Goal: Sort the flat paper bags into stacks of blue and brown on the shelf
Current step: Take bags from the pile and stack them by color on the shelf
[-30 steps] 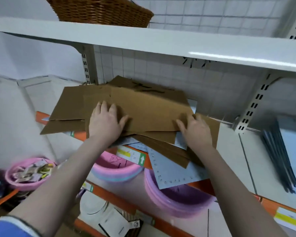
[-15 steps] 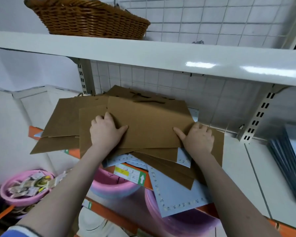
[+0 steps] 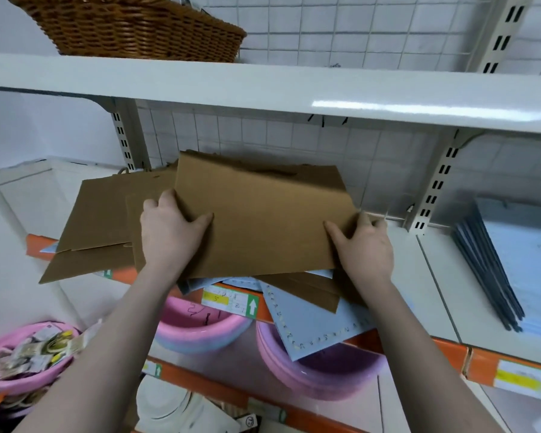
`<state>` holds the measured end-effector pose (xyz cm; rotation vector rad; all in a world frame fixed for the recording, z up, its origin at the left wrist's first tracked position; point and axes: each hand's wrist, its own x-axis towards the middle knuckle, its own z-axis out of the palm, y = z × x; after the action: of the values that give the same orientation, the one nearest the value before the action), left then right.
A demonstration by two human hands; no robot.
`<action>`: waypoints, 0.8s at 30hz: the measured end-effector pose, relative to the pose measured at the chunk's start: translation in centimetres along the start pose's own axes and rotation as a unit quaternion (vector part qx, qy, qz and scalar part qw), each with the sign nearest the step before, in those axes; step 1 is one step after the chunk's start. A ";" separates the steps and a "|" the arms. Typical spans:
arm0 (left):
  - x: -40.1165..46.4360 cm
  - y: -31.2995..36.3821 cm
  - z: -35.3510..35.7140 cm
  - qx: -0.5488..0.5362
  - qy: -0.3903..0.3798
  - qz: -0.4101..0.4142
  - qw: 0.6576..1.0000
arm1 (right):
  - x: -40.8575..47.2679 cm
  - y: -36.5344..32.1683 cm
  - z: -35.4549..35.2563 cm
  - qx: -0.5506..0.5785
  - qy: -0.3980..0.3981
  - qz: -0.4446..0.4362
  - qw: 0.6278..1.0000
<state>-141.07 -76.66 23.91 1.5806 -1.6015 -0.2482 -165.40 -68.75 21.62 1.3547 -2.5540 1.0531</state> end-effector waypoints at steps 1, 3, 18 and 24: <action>-0.4 0.0 -0.1 -0.002 0.000 0.002 1.000 | -0.7 0.4 -0.3 0.003 0.008 0.003 1.000; -1.4 0.0 -0.4 0.000 -0.004 0.005 1.000 | -2.0 1.2 -0.9 0.000 0.015 0.015 1.000; -18.4 13.3 2.2 -0.035 -0.033 0.066 0.997 | -8.1 17.6 -16.0 0.013 0.078 0.051 0.996; -29.8 22.8 6.6 -0.052 -0.091 0.079 0.991 | -11.0 29.9 -25.9 -0.037 0.092 0.080 0.992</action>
<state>-166.76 -48.55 22.48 1.3760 -1.8136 -0.3933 -187.62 -34.16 21.39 0.9982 -2.5694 1.0401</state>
